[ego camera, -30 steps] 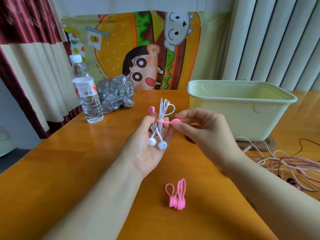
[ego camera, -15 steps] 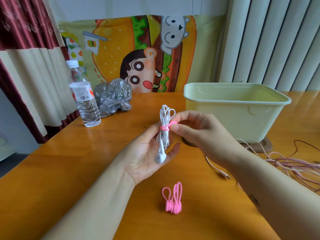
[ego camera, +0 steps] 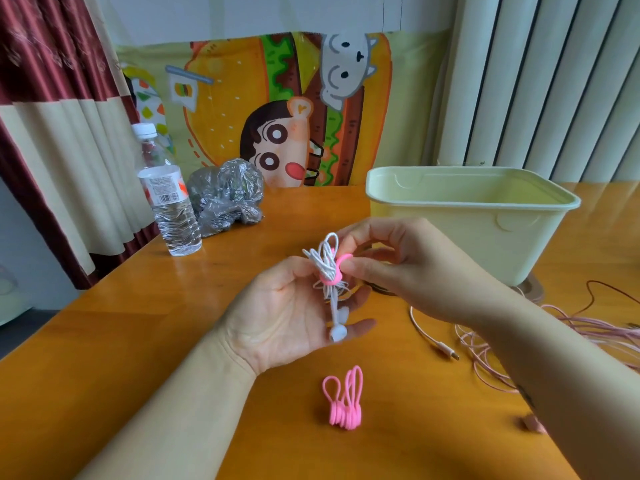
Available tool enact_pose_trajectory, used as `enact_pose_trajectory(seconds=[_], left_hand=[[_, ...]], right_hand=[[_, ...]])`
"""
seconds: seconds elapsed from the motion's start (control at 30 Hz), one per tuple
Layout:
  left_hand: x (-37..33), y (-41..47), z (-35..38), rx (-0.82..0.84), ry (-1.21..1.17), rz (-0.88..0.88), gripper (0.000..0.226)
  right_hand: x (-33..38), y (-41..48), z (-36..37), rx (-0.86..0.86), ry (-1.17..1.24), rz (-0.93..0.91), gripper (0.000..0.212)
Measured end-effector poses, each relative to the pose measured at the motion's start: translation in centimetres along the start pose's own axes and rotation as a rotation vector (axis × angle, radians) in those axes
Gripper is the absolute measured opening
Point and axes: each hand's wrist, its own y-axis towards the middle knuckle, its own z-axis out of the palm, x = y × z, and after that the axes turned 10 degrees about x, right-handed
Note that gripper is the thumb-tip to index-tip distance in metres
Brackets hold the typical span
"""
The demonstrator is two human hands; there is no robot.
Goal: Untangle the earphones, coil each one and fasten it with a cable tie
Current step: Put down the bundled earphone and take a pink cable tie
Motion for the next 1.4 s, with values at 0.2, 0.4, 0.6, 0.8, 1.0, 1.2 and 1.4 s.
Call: enact_pose_trajectory(seconds=[0.2, 0.4, 0.6, 0.8, 1.0, 1.2, 1.4], left_hand=[[0.1, 0.1, 0.0, -0.001, -0.009, -0.052, 0.053], [0.1, 0.6, 1.8, -0.211, 0.077, -0.037, 0.031], [0.6, 1.0, 1.6, -0.330, 0.506, 0.200, 0.029], [0.8, 0.9, 1.4, -0.327, 0.616, 0.271, 0.025], [0.6, 0.8, 1.2, -0.311, 0.711, 0.298, 0.019], [0.6, 0.7, 1.5, -0.370, 0.844, 0.342, 0.004], [1.0, 1.0, 1.9, -0.441, 0.729, 0.432, 0.021]], right_hand=[[0.3, -0.1, 0.6, 0.004, 0.048, 0.018, 0.003], [0.3, 0.0, 1.0, -0.121, 0.048, 0.044, 0.004], [-0.1, 0.1, 0.5, -0.320, 0.007, 0.093, 0.008], [0.1, 0.0, 1.0, -0.262, 0.022, 0.075, 0.005], [0.2, 0.0, 0.8, -0.266, -0.063, 0.071, 0.004], [0.7, 0.0, 1.1, -0.264, -0.278, -0.010, 0.006], [0.6, 0.1, 1.3, -0.279, -0.227, -0.002, 0.004]])
